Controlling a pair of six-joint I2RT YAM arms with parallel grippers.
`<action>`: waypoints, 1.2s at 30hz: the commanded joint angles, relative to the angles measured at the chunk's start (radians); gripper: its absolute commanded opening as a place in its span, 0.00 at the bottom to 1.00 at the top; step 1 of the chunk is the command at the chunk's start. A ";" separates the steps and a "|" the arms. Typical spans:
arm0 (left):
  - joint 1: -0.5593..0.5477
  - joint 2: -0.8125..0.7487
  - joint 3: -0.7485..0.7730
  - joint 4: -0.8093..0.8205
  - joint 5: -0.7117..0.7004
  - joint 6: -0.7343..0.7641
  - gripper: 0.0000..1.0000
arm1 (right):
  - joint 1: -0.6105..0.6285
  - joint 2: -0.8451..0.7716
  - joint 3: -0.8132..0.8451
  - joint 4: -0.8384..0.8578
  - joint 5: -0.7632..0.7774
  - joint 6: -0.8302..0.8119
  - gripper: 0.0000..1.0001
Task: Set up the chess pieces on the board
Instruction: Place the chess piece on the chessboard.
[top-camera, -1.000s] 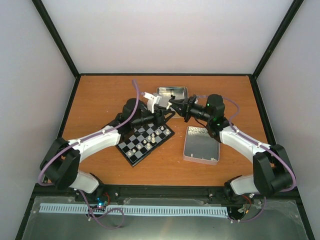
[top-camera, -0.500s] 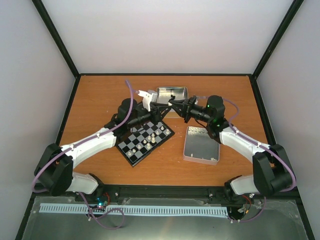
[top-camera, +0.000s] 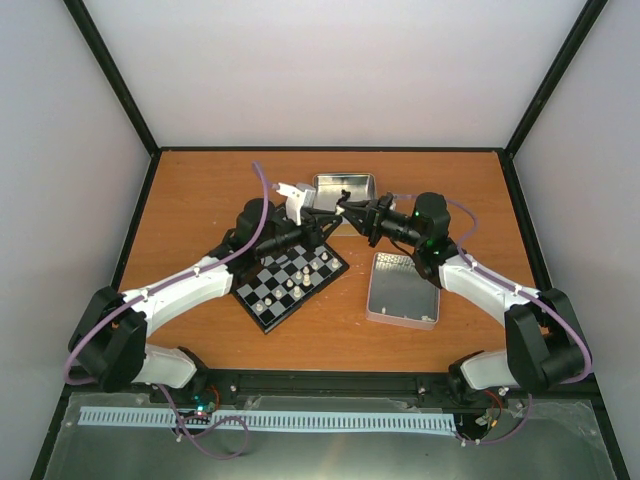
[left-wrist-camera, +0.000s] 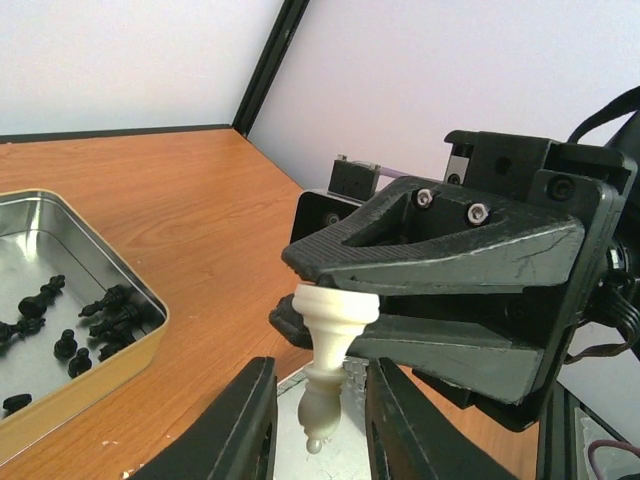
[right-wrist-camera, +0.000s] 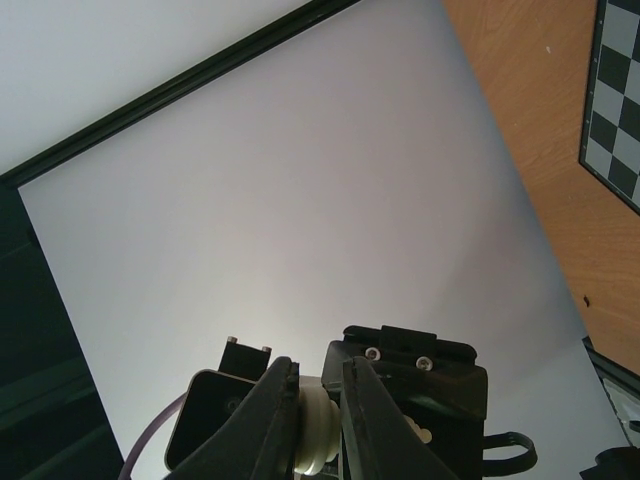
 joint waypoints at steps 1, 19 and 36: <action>-0.007 -0.005 -0.004 0.007 0.010 0.013 0.22 | 0.008 -0.019 -0.012 0.044 0.001 0.015 0.14; -0.007 -0.043 0.127 -0.413 -0.078 0.135 0.02 | -0.001 -0.030 -0.035 -0.104 -0.005 -0.135 0.51; -0.005 -0.060 0.301 -1.553 -0.067 0.061 0.02 | -0.080 -0.081 0.083 -0.816 0.111 -0.708 0.57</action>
